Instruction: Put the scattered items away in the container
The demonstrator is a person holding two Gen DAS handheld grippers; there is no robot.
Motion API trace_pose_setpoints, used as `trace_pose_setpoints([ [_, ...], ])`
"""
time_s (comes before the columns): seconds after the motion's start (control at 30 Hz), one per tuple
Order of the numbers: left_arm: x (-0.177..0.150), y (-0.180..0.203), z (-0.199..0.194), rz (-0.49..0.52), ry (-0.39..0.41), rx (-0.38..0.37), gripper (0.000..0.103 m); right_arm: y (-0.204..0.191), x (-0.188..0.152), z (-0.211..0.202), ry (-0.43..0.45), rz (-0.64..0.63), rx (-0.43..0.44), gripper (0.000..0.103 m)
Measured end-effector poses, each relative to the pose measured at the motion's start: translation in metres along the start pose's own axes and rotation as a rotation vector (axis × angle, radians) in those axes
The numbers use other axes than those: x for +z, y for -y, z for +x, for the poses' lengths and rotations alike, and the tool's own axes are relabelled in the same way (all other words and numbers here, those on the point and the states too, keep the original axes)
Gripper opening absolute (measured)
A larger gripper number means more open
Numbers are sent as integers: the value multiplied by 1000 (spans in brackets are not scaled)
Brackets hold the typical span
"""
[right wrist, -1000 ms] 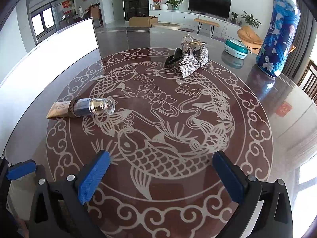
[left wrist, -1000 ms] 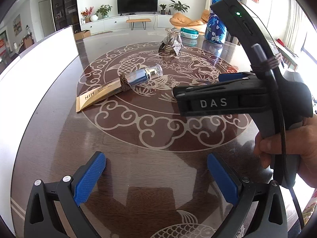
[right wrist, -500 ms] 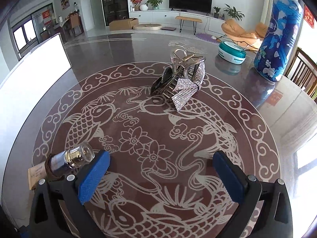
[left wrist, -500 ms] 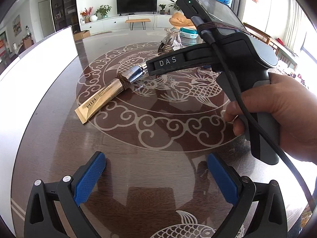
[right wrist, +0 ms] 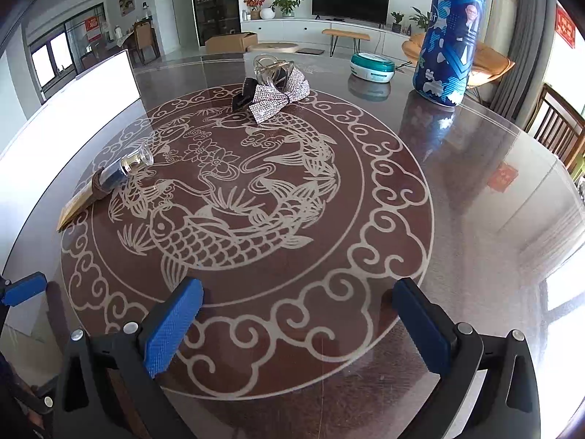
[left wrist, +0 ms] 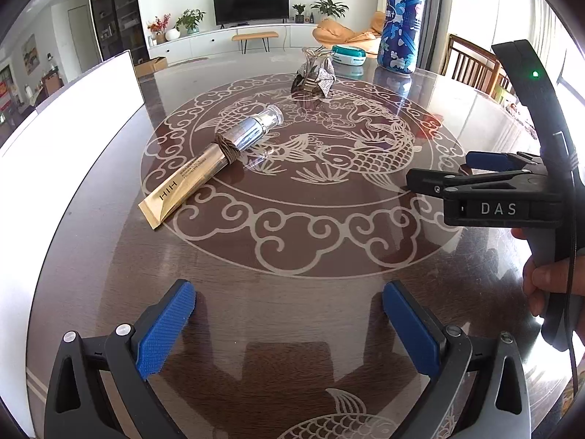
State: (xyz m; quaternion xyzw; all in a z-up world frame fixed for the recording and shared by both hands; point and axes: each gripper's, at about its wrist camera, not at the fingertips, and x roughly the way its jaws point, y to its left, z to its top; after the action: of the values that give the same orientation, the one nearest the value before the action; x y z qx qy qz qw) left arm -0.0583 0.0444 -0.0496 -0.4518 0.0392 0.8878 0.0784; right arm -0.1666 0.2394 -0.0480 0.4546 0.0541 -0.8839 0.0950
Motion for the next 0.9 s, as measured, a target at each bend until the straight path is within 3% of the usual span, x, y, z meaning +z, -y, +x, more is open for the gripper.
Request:
trace_pose_setpoints([
  [0.4, 0, 1, 1, 7, -4, -6, 103, 0, -1, -1, 0, 1, -2, 103],
  [0.6, -8, -27, -6, 253, -49, -165, 103, 0, -1, 0, 0, 1, -2, 103],
  [0.73, 10, -74, 6, 224, -83, -142, 103, 0, 0, 0, 0, 1, -2, 103],
  [0.9, 38, -81, 26, 275, -71, -176, 103, 0, -1, 0, 0, 1, -2, 103],
])
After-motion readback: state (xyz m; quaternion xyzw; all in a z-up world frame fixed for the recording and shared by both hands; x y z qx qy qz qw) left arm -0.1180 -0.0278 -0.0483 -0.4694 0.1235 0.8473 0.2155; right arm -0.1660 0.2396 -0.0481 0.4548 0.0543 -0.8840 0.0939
